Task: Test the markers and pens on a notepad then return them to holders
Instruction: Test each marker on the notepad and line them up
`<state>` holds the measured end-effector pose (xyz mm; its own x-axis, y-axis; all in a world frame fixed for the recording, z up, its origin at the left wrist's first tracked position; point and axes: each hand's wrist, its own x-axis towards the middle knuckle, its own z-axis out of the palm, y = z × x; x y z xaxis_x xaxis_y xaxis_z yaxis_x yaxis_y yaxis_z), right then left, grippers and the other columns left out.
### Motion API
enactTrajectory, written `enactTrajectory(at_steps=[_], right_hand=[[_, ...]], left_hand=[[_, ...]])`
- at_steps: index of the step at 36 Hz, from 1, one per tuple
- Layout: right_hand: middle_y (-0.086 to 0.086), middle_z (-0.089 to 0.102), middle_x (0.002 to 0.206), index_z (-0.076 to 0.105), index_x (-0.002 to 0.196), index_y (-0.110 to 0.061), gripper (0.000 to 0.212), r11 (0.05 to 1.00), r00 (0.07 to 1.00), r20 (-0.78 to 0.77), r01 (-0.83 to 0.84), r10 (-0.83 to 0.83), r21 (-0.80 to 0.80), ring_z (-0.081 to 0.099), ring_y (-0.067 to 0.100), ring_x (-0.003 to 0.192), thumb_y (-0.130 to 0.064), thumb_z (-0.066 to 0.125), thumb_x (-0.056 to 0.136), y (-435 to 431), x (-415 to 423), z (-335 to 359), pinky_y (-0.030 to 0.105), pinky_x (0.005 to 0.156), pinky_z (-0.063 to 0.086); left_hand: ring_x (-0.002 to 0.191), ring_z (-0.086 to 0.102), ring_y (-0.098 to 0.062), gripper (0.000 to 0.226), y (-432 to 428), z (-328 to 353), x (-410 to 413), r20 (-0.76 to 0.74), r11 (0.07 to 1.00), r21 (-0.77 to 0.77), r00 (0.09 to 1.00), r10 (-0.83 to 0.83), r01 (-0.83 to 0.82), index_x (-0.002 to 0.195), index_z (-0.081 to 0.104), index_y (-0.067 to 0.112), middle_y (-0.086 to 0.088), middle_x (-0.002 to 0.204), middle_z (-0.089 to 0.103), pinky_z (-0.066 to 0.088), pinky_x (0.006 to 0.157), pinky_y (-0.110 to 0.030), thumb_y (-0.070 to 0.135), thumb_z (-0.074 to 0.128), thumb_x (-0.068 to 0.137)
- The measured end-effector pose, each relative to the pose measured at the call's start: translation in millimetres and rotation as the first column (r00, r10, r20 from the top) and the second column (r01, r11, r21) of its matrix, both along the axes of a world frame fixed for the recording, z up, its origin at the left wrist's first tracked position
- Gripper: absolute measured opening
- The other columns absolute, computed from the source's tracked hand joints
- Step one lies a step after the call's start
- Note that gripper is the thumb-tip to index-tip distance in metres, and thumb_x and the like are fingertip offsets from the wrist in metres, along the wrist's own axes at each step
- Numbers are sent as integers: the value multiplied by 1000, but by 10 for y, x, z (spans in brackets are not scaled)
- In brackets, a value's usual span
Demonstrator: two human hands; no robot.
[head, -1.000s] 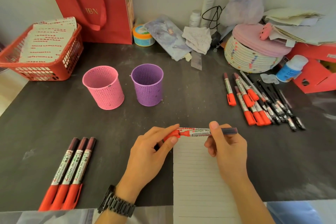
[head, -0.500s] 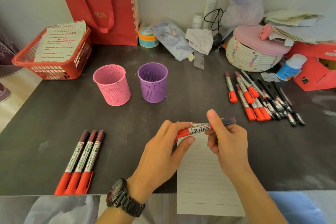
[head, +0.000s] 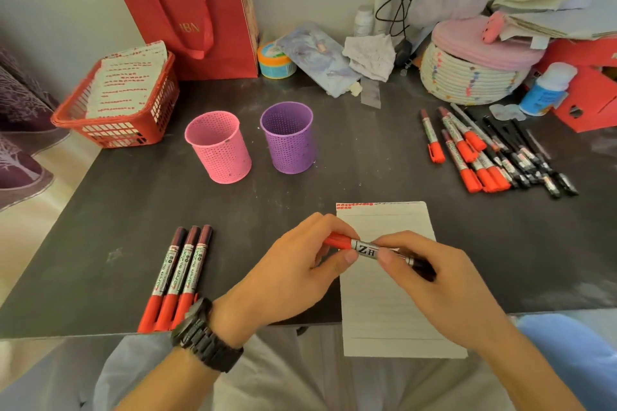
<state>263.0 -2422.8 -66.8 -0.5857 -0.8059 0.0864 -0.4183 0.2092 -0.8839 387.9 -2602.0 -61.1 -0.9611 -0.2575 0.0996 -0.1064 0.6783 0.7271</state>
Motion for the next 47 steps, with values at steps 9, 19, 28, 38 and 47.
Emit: enactTrajectory(at_steps=[9, 19, 28, 38, 47], right_hand=[[-13, 51, 57, 73, 100, -40, 37, 984, 883, 454, 166, -122, -59, 40, 4, 47, -64, 57, 76, -58, 321, -81, 13, 46, 32], [-5, 45, 54, 76, 92, -27, 42, 957, 667, 724, 289, -178, -31, 35, 5, 41, -58, 62, 65, -164, 707, -143, 15, 41, 31], [-4, 44, 55, 71, 101, -40, 40, 889, 692, 656, 453, -303, -67, 35, 6, 48, -63, 61, 70, -178, 886, -181, 23, 51, 32], [-6, 43, 51, 71, 93, -42, 20, 798, 643, 643, 597, -416, -81, 34, 8, 48, -53, 61, 80, -143, 1069, -137, 24, 48, 33], [-13, 47, 52, 73, 92, -37, 18, 758, 602, 672, 646, -431, -93, 36, 7, 48, -51, 66, 82, -126, 1128, -108, 22, 48, 34]], left_hand=[[127, 50, -8, 93, -155, 178, 22, -147, 896, 440, 980, 131, -54, 147, 23, 54, 20, 147, 38, 45, 101, -33, 41, 79, 73], [80, 62, -25, 40, 23, 190, -220, -144, 139, 986, 865, 480, 87, 101, 71, 14, -6, 101, 66, 46, 72, -35, 42, 74, 73], [38, 16, -8, 53, 275, 118, -396, -27, -145, 982, 852, 523, 120, 45, 27, 21, 7, 43, 20, 19, 35, -22, 31, 53, 90], [34, 14, -7, 53, 387, 130, -457, 36, -101, 995, 874, 484, 15, 43, 26, 22, 8, 41, 16, 18, 32, -19, 29, 50, 90], [35, 12, -8, 54, 437, 162, -439, 25, -62, 998, 887, 461, 4, 44, 23, 22, 8, 42, 15, 18, 32, -19, 26, 48, 92]])
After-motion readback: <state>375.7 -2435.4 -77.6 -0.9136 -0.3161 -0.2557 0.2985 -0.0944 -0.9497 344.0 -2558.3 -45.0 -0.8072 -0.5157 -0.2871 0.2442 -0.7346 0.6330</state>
